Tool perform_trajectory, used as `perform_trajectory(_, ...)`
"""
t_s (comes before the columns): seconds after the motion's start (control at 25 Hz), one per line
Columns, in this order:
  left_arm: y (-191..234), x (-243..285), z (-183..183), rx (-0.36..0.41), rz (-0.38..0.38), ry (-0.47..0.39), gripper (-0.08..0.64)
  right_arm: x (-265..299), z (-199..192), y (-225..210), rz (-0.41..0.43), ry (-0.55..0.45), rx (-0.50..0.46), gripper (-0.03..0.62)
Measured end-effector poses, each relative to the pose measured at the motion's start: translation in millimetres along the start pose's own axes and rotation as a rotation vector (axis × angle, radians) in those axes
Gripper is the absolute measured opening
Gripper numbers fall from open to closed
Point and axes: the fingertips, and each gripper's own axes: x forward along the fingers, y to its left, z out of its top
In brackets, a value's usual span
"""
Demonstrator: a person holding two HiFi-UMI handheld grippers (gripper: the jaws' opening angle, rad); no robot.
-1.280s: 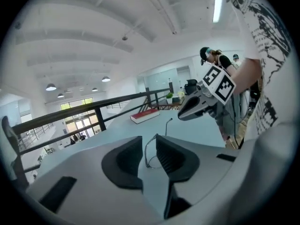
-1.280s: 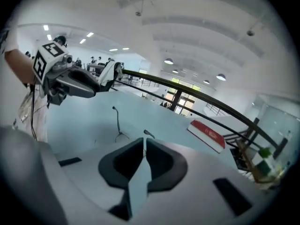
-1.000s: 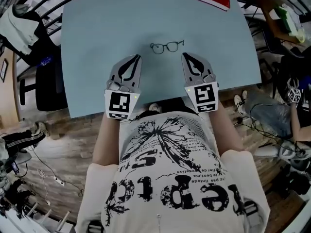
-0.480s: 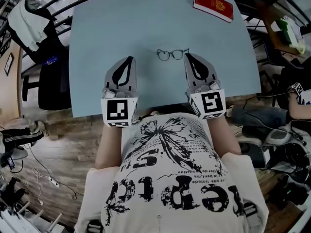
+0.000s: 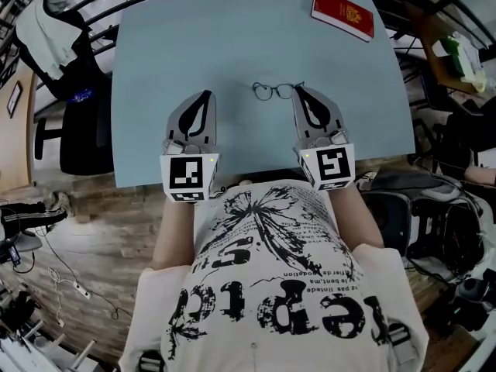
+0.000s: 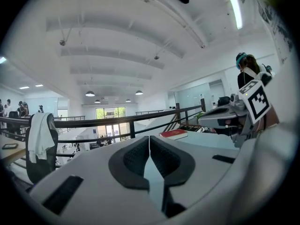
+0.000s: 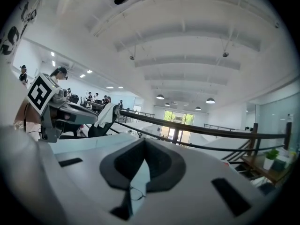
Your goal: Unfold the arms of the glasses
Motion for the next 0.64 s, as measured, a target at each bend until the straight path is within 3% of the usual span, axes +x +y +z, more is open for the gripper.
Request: perform_trajectory(0.64,7.7,-0.6,-7.1,-0.012,-0.002,0.016,0.021,4.6,-3.1,4.2,-0.011,-0.003,-0.01,0.008)
